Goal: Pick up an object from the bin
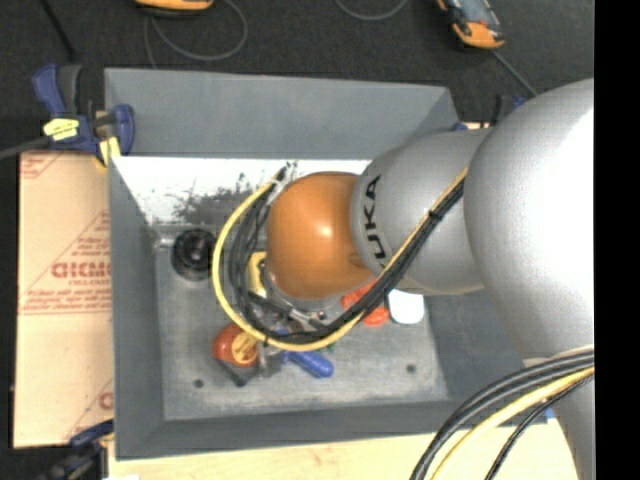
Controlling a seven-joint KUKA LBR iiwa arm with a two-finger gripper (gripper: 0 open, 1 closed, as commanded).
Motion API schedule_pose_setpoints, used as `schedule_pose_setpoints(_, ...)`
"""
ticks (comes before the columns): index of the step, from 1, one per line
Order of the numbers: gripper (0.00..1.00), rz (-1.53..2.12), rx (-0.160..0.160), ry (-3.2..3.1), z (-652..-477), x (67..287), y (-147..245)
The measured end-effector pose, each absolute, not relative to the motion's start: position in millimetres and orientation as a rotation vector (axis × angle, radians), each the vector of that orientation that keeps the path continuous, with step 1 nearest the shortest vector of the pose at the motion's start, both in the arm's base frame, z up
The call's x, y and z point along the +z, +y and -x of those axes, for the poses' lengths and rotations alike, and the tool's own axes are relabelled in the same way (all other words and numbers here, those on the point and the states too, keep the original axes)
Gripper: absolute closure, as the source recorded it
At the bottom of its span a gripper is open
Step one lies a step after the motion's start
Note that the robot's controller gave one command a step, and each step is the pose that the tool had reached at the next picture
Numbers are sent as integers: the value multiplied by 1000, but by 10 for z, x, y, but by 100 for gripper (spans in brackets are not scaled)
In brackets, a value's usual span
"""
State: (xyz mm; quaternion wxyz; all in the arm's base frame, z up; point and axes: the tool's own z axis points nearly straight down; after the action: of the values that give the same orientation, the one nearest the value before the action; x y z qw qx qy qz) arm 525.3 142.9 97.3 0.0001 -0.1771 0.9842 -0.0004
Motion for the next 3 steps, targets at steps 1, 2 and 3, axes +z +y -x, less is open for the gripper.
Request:
schedule_pose_setpoints(1,100,555,-2,3096,-5239,1084,1423)
schedule_pose_setpoints(2,100,554,-2,3095,-5242,1234,1422)
schedule_pose_setpoints(3,100,552,-2,3096,-5240,1378,1419)
